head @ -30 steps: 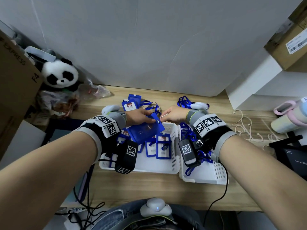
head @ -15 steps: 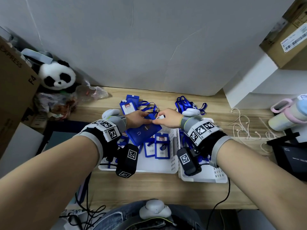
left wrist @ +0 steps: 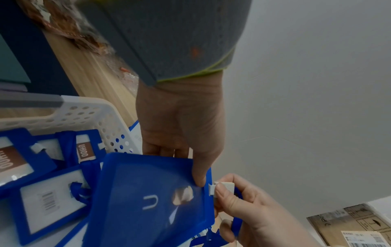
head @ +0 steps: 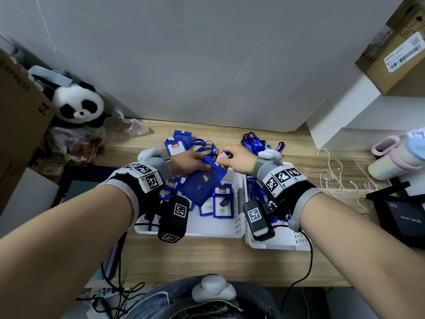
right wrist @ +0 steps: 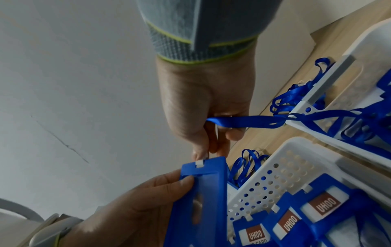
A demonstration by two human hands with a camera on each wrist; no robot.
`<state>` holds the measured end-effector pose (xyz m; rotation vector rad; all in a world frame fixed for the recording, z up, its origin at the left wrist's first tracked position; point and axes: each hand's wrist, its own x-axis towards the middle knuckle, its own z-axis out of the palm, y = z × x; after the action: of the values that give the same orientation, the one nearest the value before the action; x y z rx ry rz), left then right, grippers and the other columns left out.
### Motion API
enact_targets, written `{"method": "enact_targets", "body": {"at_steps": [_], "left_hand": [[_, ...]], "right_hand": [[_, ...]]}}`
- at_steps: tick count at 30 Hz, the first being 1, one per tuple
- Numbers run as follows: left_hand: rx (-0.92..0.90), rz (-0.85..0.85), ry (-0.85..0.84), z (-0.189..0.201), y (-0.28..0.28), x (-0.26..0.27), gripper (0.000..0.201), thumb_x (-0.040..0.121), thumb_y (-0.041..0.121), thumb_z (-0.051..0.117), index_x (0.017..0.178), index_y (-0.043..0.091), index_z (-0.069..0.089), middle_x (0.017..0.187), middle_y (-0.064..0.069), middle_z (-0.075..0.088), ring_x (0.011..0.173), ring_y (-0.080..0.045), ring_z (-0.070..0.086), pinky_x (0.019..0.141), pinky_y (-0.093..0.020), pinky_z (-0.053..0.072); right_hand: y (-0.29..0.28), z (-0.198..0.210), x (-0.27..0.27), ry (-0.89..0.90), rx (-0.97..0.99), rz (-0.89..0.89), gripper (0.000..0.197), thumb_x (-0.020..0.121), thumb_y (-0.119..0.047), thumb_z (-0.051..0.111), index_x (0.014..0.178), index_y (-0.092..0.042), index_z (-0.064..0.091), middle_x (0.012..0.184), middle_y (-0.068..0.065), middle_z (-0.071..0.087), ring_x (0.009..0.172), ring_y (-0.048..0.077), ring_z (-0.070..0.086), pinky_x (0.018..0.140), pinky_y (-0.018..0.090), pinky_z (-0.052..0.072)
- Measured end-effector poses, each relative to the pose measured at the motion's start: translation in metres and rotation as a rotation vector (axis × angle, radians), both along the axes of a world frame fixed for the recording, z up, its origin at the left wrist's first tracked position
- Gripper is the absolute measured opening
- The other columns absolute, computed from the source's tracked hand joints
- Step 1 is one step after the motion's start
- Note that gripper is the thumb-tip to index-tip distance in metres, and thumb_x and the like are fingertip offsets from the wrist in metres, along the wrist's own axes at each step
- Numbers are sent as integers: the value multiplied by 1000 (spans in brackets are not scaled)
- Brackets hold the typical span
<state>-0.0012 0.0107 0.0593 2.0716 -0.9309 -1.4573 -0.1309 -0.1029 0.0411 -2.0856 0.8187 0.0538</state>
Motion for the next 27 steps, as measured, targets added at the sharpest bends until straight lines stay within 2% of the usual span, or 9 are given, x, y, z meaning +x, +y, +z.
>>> {"method": "enact_targets", "body": {"at_steps": [3,8,11,14,18,21,23,25,27], "left_hand": [[-29,7,38,3,-3,-5,13,89,25,61,99,22,53,91,2,62,82,-16,61,75,-26,51],[-78,37,21,0,-5,-4,10,88,33,61,89,23,60,88,-4,67,84,-22,64,82,-35,52],[-108,84,20,-2,-5,-4,13,84,32,66,90,23,60,88,-3,67,83,-20,64,81,-34,53],[-123,104,-18,-4,-2,2,22,84,25,68,101,17,57,96,-4,63,81,-16,60,71,-25,51],[-71,213,33,-10,5,10,46,88,15,63,130,4,47,113,-9,56,88,-20,59,66,-33,58],[-99,357,45,-14,8,13,57,92,15,57,143,9,32,131,-9,47,99,-28,59,69,-41,57],[-148,444,32,-18,8,17,57,94,17,54,145,11,29,139,-11,43,103,-34,60,54,-34,59],[-223,540,33,-22,5,23,49,96,18,51,140,8,35,133,-13,50,93,-35,62,43,-30,56],[-311,618,23,-22,2,29,36,97,17,49,129,4,43,123,-11,55,89,-33,62,48,-32,57]], "right_hand": [[-2,-1,0,-16,-35,-28,7,89,-19,60,82,-18,60,73,-3,57,78,16,53,76,33,46],[2,2,-1,-50,11,-53,11,91,-23,57,85,-16,64,79,7,61,73,19,57,71,37,55],[2,4,-2,-108,75,-103,14,93,-19,55,90,-9,63,71,2,57,65,14,53,60,25,50],[0,7,-3,-234,202,-252,20,95,-14,51,77,-9,54,65,-1,51,49,3,51,45,13,40],[-11,4,-7,-345,298,-410,10,90,-13,60,85,-13,52,68,1,51,50,10,42,44,15,40],[-18,-1,-14,-270,339,-427,22,85,-13,67,101,-12,50,73,0,53,51,10,39,45,14,40],[-22,-4,-19,-196,322,-418,26,85,-11,67,104,-11,50,71,-1,51,52,10,39,45,13,39],[-26,-9,-24,-87,222,-405,13,86,-12,65,94,-11,55,67,-1,50,52,11,41,47,14,39],[-34,-14,-29,4,115,-434,13,89,-16,60,77,-11,59,59,1,50,46,9,45,49,16,37]]}}
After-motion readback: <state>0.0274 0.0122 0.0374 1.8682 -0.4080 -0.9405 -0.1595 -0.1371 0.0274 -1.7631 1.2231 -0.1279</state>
